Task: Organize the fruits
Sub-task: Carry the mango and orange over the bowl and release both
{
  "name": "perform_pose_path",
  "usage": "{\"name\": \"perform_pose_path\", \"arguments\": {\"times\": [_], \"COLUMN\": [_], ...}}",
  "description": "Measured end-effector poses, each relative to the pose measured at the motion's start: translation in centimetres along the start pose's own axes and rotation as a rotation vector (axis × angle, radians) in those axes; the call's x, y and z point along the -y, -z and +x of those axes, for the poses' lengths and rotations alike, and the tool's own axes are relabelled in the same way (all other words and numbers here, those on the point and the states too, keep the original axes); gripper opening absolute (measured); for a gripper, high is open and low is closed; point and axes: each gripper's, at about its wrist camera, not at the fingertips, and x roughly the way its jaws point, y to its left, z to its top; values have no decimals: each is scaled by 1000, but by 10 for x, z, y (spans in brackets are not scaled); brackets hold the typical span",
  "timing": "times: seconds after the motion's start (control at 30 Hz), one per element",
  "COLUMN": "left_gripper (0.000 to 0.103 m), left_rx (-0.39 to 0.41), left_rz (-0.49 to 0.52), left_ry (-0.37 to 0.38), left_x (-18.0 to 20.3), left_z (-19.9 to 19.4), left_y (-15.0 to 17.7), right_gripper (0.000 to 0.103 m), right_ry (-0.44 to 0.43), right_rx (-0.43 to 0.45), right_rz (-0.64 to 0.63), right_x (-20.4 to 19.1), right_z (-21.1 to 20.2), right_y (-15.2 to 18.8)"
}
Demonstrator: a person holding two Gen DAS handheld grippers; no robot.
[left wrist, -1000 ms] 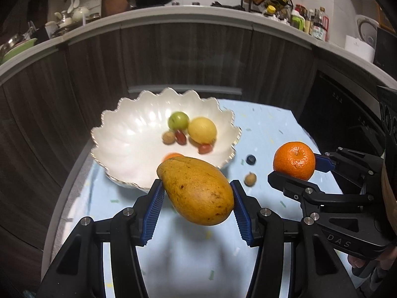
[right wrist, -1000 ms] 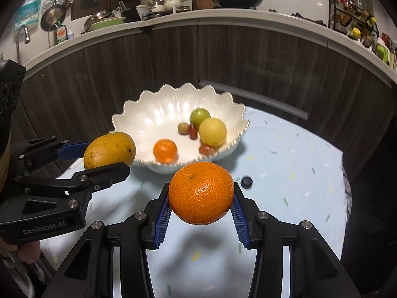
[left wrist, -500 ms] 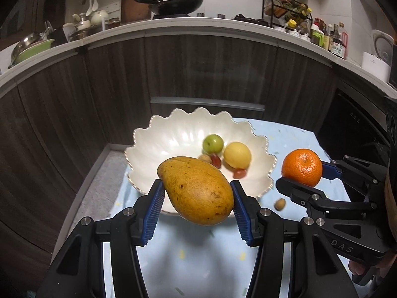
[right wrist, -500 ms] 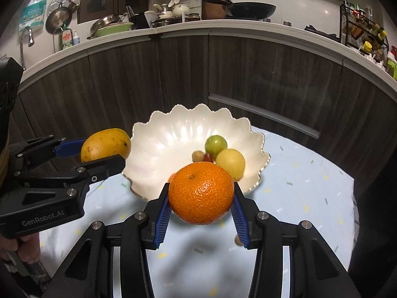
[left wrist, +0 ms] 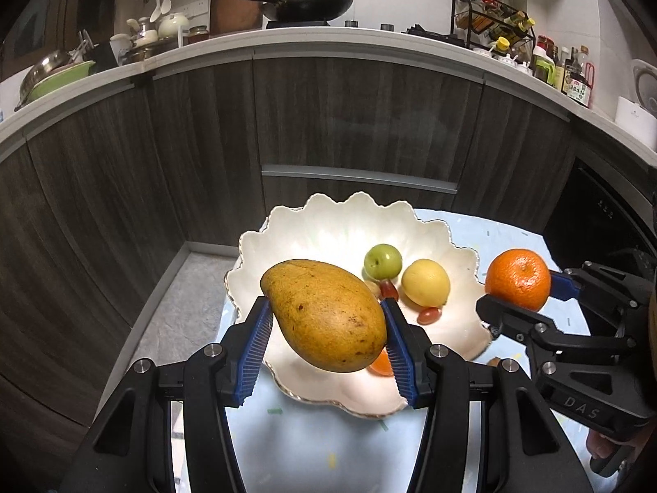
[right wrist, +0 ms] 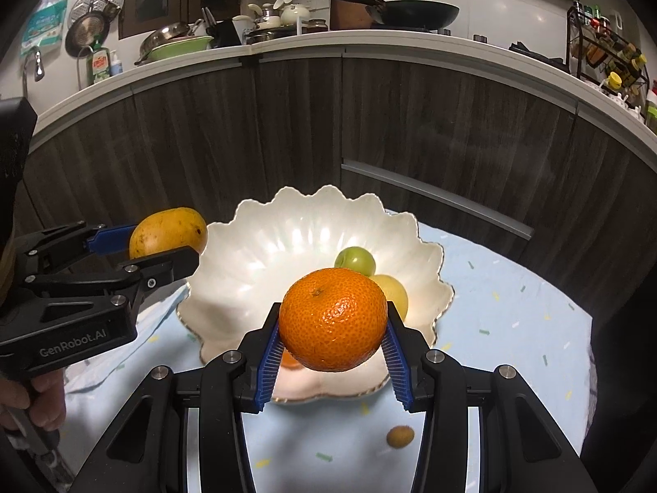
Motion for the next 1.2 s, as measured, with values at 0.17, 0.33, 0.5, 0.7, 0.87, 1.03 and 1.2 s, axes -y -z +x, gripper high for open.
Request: {"name": "perform_pose_path", "arguments": {"times": [0.17,0.33,0.5,0.7,0.87,1.03,1.2], "left_gripper": [52,52,52,52,53,81,84], "left_rx": [-9,-15,-30,-55,-57,-32,-42], "left_rz": [-6,-9,-18,-31,-27,-41,-51], "left_ry": [-5,-7,-11,-3,-7,-10,-25], "left_x": [-7,-12,-16,-19,-19,-20,-21], "left_z": [12,22,34,47,48,42,41], "left_y": [-4,-6,-7,-6,-6,-9,-7], "right_gripper": [46,46,46,46,46,63,86], "right_ry": [7,8,16,28,43,62,121], "right_rx": [-8,-20,-33,-48,-58,-63,-9], "right_rz": [2,6,12,7,-2,-5,-8], "right_x": [3,3,6,6,6,5,7], "right_z": [10,21,32,39,42,41,30], "right_y": [-5,-9,-12,-15,-16,-15,-17]}}
